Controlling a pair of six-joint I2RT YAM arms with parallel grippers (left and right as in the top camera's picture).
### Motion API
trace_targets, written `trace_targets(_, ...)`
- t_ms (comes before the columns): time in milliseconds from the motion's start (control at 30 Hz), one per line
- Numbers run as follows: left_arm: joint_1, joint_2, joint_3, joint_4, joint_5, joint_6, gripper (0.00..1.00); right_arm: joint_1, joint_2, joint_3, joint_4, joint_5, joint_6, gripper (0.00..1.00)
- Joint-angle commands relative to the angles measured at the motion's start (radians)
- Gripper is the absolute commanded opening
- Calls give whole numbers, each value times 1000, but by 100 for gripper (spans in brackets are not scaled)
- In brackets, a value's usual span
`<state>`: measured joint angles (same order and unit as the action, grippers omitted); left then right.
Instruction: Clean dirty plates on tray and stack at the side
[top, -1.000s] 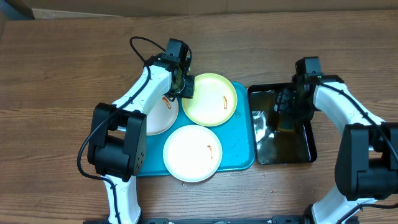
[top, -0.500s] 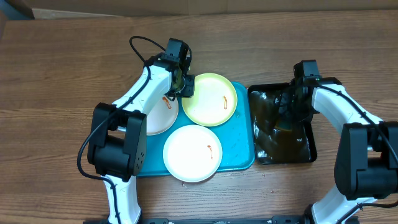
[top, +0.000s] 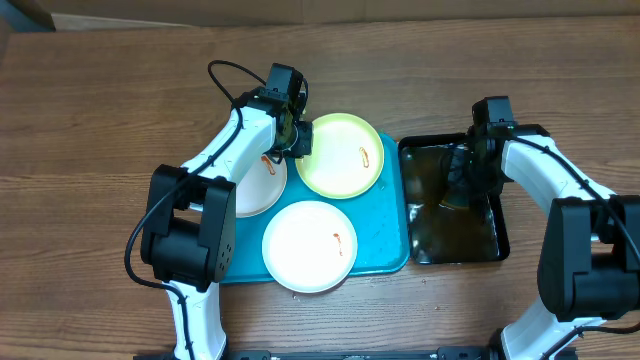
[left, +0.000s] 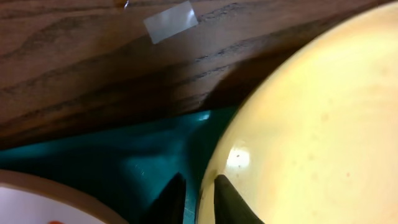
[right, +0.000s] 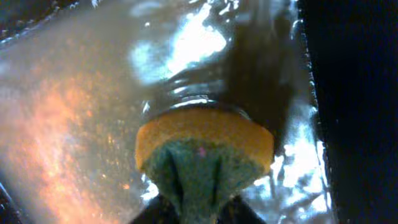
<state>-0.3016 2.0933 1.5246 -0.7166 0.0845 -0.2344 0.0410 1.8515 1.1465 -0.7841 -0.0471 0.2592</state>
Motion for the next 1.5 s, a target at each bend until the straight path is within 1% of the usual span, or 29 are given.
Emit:
trace_targets(0, -8, 13, -11, 0, -7, 2, 19, 3, 6, 31, 0, 2, 3, 21)
trace_targets(133, -8, 13, -11, 0, -7, 2, 19, 3, 6, 24, -6, 2, 3, 20)
trace_targets(200, -8, 13, -11, 0, -7, 2, 15, 3, 6, 11, 3, 2, 3, 12)
trace_targets(233, -8, 13, -11, 0, -7, 2, 10, 3, 6, -1, 17, 2, 3, 4)
trace_targets(300, -8, 13, -11, 0, -7, 2, 4, 3, 6, -3, 18, 2, 3, 4)
trace_targets(400, -8, 13, -11, 0, -7, 2, 4, 3, 6, 14, 0, 1, 3, 4)
trace_targets(600, -8, 13, -11, 0, -7, 2, 4, 3, 5, 163, -188, 1, -2, 4)
trace_targets(700, -8, 13, -11, 1, -7, 2, 4, 9, 4, 214, -252, 2, -5, 4)
trace_targets(1100, -8, 12, -9, -8, -6, 6, 4, 10, 4, 228, -274, -18, -5, 4)
trace_targets(1200, -8, 12, -7, -10, -5, 23, 4, 10, 4, 247, -278, -80, -40, 4)
trace_targets(1367, -8, 12, 10, -51, -6, 72, 4, 10, 4, 261, -285, -85, -46, 4)
trace_targets(1467, -12, 12, 10, -61, -6, 78, 4, 10, 4, 261, -285, -85, -47, 4)
